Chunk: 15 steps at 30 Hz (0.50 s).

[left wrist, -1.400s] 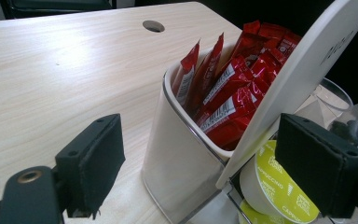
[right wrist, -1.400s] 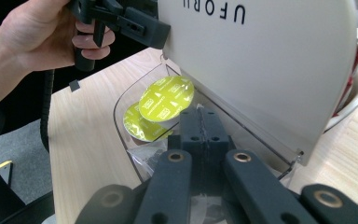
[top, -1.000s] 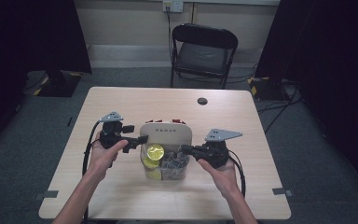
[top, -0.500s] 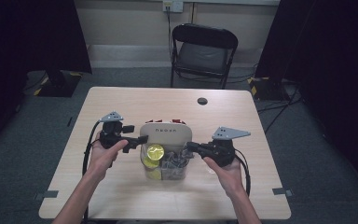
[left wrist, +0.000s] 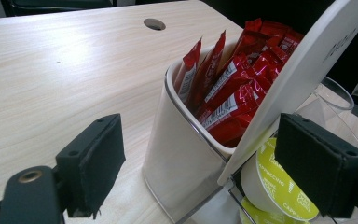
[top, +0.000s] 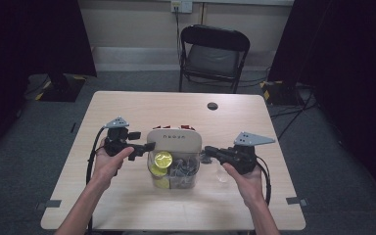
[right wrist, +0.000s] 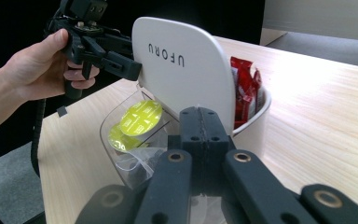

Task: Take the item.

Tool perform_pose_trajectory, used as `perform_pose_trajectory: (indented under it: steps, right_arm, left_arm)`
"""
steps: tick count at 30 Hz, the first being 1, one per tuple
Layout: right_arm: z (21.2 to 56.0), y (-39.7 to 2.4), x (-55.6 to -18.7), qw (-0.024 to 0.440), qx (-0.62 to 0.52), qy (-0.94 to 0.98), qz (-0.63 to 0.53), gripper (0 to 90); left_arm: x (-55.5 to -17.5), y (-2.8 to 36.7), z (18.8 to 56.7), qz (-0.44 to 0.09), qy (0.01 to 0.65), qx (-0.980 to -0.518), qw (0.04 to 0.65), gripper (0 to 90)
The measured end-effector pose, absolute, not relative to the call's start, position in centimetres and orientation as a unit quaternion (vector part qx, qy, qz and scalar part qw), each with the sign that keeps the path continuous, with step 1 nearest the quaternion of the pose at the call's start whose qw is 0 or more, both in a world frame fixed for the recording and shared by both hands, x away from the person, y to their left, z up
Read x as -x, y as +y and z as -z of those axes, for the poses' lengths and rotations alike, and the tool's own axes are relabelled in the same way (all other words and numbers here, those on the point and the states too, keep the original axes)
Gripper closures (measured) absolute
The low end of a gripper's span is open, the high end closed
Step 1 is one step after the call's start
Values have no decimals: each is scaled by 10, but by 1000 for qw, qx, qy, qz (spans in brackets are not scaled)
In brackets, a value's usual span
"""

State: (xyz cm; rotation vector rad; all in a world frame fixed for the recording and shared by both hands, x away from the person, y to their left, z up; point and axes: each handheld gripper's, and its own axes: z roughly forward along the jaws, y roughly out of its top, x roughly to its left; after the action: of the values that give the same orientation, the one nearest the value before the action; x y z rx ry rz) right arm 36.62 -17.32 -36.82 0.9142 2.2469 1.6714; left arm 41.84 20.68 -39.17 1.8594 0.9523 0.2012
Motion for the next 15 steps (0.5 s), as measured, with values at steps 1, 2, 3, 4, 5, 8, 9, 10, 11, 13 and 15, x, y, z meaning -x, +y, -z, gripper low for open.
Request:
perform_pose_trajectory:
  steps: [1,2,3,4,5,8,9,10,11,13,15]
  right_arm:
    - [368,-174,-366,99,-309,759,-565,900]
    - [367,-177,-366,101,-310,757,-566,900]
    - [366,-179,-366,103,-311,756,-566,900]
    - [365,-181,-366,104,-314,754,-567,900]
    - [364,-183,-366,105,-316,752,-568,900]
    - [363,-187,-365,108,-319,752,-567,900]
    - [363,-192,-365,112,-322,751,-566,900]
    - [363,-194,-365,113,-323,750,-566,900]
    - [363,-196,-365,114,-325,750,-565,900]
    - [363,-200,-365,118,-330,749,-562,900]
    - [364,-204,-365,121,-335,748,-560,900]
  left_arm:
    - [-419,207,392,-83,393,-768,498,155]
    - [-419,207,392,-82,394,-768,498,155]
    - [-419,207,392,-83,393,-768,498,154]
    - [-419,207,392,-83,394,-768,498,154]
    - [-419,206,392,-83,394,-768,498,153]
    - [-419,206,392,-82,394,-768,499,152]
    - [-419,205,392,-82,394,-768,498,153]
    - [-419,204,392,-81,394,-768,498,153]
    - [-419,204,392,-81,394,-768,498,153]
    - [-418,204,392,-83,395,-769,496,155]
    - [-418,204,392,-84,396,-769,496,155]
